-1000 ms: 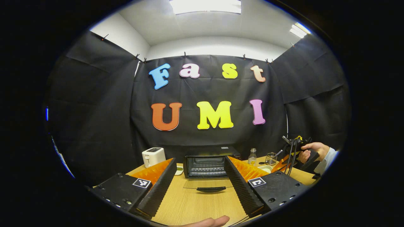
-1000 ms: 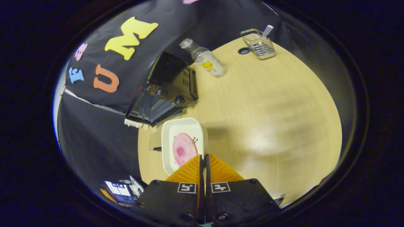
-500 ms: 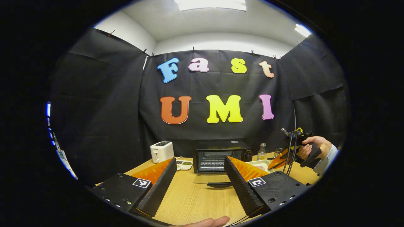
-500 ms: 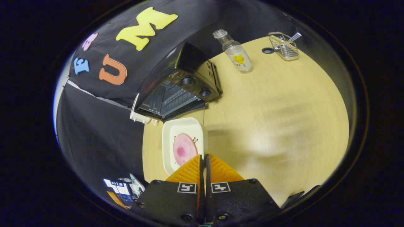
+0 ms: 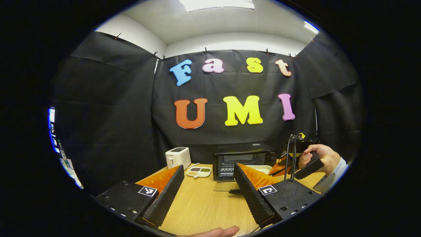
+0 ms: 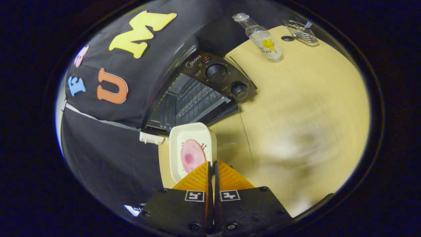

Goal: Open the electric oven with the left hand, put the food in, and close the electric oven.

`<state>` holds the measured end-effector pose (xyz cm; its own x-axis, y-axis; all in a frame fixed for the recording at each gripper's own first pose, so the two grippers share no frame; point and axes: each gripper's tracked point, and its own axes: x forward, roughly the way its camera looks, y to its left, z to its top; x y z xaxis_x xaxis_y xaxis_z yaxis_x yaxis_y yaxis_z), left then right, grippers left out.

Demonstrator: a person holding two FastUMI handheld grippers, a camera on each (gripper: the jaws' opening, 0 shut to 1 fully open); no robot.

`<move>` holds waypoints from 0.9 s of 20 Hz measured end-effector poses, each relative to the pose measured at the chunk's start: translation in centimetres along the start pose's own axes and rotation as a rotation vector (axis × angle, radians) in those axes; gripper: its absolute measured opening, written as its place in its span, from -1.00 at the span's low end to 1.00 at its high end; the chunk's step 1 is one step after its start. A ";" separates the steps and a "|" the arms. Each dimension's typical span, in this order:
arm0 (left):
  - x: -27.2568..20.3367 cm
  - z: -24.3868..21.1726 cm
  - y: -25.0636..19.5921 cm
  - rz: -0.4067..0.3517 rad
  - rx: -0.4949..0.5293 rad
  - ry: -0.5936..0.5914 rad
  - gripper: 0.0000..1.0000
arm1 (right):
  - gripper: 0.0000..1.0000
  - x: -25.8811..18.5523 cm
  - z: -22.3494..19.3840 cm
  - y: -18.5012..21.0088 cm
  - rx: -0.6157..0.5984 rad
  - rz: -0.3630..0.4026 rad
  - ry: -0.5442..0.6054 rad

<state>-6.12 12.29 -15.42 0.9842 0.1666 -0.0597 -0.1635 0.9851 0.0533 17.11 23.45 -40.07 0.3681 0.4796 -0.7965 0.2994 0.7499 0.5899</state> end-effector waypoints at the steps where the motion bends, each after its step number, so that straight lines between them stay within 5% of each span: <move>1: 0.3 -0.3 0.0 -0.002 -0.003 0.007 0.92 | -0.92 0.9 0.2 0.4 0.027 0.000 -0.016; 5: 1.3 -1.0 0.6 0.010 0.028 0.003 0.92 | -0.92 4.7 1.9 1.7 0.142 -0.013 -0.114; 9: 3.0 -2.1 1.5 0.051 0.065 0.007 0.92 | -0.91 7.3 4.4 4.0 0.291 0.053 -0.209; 13: 4.7 -3.6 1.6 0.046 0.043 0.039 0.92 | -0.91 9.6 7.6 4.5 0.300 0.071 -0.341; 18: 5.7 -5.8 2.2 0.063 0.045 0.085 0.92 | -0.90 11.4 11.6 6.0 0.248 0.184 -0.471</move>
<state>-1.28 15.62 -21.44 0.9624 0.2334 -0.1393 -0.2201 0.9699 0.1046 33.28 28.14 -44.03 0.7700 0.2946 -0.5660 0.3701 0.5164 0.7723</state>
